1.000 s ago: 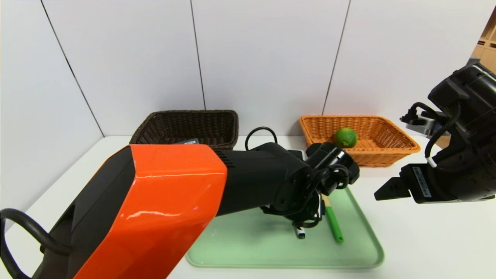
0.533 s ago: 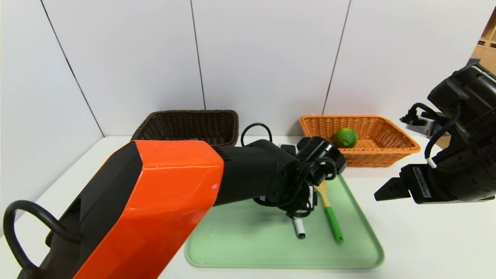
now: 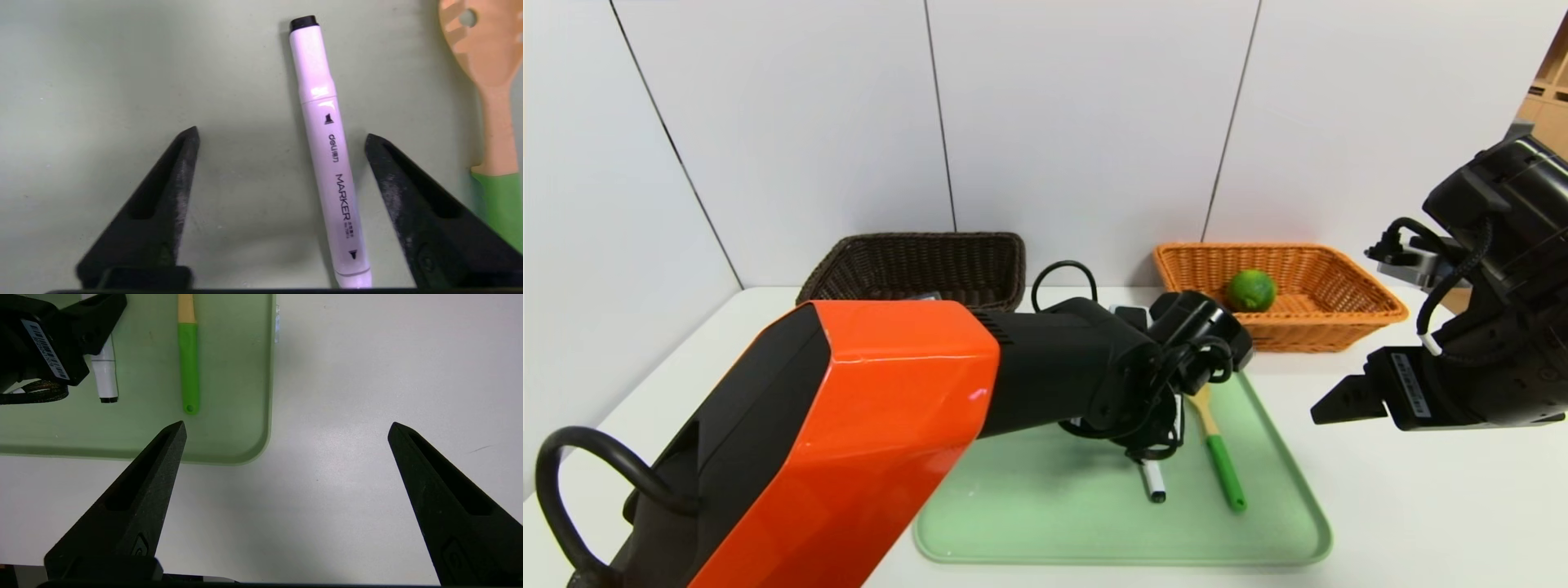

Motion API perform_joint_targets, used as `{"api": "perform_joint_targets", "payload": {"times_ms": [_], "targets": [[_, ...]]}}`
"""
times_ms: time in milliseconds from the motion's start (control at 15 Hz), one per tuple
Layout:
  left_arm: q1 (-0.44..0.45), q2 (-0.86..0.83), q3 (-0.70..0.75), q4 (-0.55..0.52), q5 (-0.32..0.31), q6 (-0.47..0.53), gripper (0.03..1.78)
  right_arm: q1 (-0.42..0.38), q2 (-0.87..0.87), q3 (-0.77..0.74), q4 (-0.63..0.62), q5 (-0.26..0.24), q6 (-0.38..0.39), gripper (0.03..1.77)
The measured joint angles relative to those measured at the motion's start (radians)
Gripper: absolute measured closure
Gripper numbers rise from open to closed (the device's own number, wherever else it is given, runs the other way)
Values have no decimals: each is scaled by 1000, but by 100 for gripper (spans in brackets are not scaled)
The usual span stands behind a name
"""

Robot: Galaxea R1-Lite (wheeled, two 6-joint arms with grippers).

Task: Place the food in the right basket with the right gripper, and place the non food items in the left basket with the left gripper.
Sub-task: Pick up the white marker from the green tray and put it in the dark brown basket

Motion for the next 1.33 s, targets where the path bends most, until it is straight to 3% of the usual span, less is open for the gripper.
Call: {"api": "perform_joint_targets", "payload": {"times_ms": [200, 400, 533, 1067, 1333], "targets": [[-2, 3, 0, -1, 0, 1, 78, 0, 0, 0, 0, -1, 0, 10], [-2, 4, 0, 1, 0, 1, 105, 0, -1, 0, 0, -1, 0, 10], [-3, 5, 0, 4, -1, 0, 163, 0, -2, 0, 0, -1, 0, 10], [2, -26, 3, 60, 28, 6, 163, -5, -18, 7, 0, -2, 3, 10], [76, -137, 1, 85, 41, 94, 163, -10, -33, 16, -2, -1, 4, 10]]}}
